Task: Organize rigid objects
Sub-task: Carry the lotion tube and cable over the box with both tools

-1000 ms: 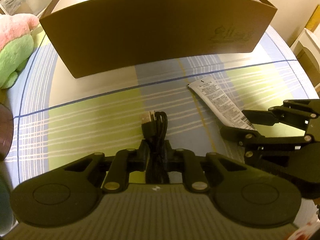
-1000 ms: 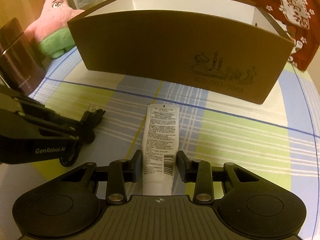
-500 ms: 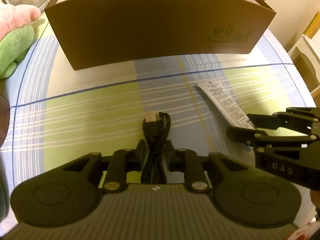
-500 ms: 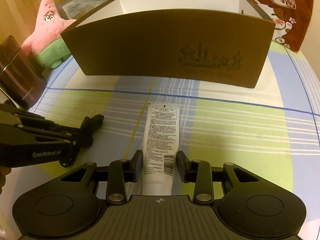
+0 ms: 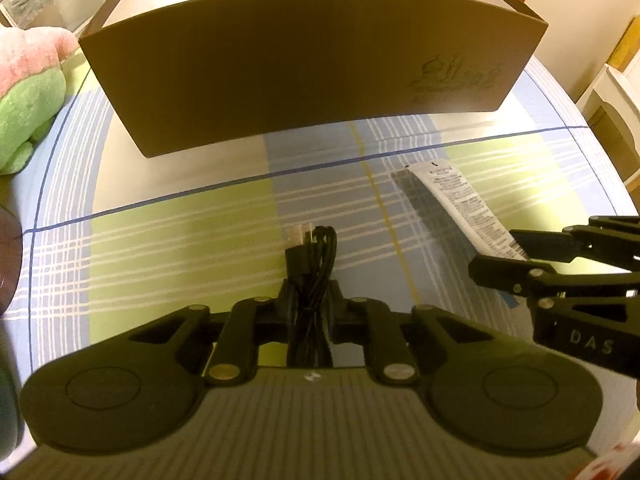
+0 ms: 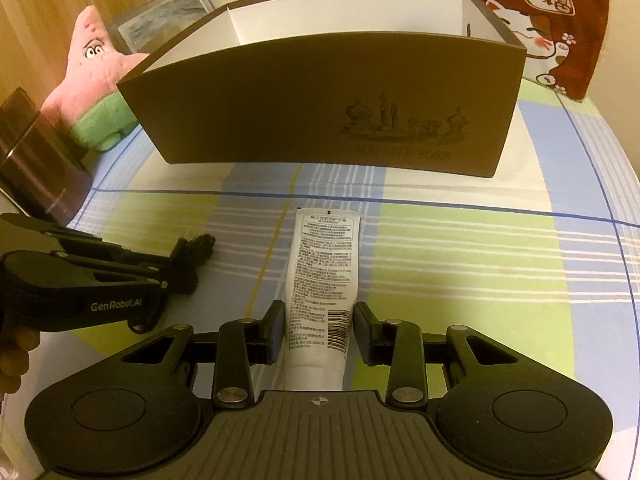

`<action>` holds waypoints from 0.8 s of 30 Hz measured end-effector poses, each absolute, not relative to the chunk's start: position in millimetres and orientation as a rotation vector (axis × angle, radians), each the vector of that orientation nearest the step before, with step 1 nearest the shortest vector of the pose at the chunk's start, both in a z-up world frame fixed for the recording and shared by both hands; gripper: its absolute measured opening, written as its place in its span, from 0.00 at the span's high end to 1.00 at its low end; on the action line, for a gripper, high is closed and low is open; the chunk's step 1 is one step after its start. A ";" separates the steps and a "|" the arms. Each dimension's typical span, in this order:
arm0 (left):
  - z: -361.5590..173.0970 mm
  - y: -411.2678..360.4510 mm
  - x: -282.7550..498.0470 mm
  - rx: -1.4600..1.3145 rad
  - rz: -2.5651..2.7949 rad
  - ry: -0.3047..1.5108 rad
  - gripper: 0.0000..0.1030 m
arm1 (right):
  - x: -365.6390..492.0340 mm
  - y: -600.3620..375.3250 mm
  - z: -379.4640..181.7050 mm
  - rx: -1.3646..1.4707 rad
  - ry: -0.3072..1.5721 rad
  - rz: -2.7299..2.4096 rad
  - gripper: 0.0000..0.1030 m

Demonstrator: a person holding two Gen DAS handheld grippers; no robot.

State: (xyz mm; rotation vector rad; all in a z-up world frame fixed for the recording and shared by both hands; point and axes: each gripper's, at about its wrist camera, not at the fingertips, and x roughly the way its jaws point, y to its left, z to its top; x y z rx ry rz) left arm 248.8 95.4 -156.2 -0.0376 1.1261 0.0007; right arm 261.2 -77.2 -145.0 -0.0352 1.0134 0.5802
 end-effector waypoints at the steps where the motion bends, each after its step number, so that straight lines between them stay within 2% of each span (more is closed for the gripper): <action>1: -156.0 95.6 248.1 -0.039 0.002 1.126 0.87 | 260.9 -78.0 -144.3 -0.033 1.012 0.579 0.65; 24: -97.1 107.9 205.8 -0.090 0.030 0.979 0.87 | 237.5 -88.9 -104.8 0.017 0.931 0.618 0.65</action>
